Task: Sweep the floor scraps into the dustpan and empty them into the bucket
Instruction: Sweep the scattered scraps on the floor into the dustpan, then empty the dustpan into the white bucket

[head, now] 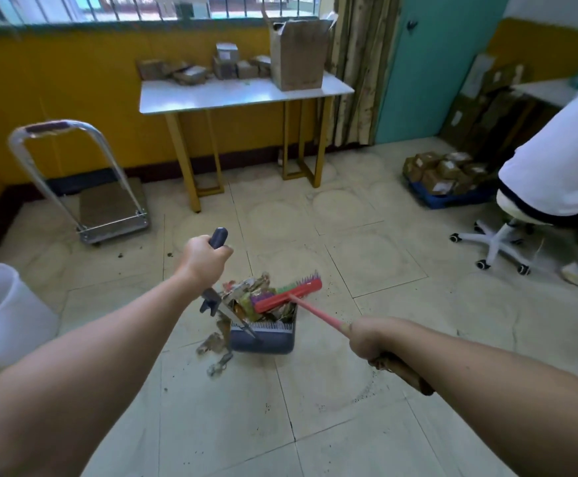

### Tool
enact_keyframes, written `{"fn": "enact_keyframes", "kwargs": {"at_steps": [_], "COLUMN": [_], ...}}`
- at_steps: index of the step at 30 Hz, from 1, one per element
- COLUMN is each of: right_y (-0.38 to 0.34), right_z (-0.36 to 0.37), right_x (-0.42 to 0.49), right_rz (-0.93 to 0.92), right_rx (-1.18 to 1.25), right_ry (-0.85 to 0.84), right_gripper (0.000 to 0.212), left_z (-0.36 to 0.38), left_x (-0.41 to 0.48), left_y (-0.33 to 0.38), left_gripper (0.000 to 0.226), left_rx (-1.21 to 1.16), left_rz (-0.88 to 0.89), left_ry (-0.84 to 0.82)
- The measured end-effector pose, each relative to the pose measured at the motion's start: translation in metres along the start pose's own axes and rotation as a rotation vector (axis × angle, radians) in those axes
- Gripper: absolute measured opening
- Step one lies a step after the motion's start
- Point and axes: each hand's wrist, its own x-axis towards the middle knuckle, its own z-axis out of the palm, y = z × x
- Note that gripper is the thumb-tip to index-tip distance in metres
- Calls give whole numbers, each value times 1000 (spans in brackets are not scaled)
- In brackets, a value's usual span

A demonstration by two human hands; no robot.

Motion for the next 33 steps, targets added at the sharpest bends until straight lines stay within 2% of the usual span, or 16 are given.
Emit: {"fn": "enact_keyframes", "kwargs": {"at_steps": [8, 14, 18, 24, 33], "right_y": [-30, -90, -147, -252, -403], "right_z": [-46, -61, -60, -52, -46], "right_x": [-15, -51, -51, -55, -72], "right_rz": [-71, -276, -260, -281, -409], "right_rx": [-22, -77, -75, -92, -129], "right_ry": [139, 168, 221, 266, 268], "right_gripper": [46, 66, 54, 51, 46], "left_z": [-60, -119, -174, -265, -393], "left_x": [-6, -14, -15, -5, 9], "left_y": [36, 27, 4, -49, -119], "left_gripper": [22, 22, 19, 25, 25], "left_rx": [33, 31, 39, 36, 52], "left_rz": [46, 63, 53, 49, 53], "left_ry": [243, 361, 439, 526, 693]}}
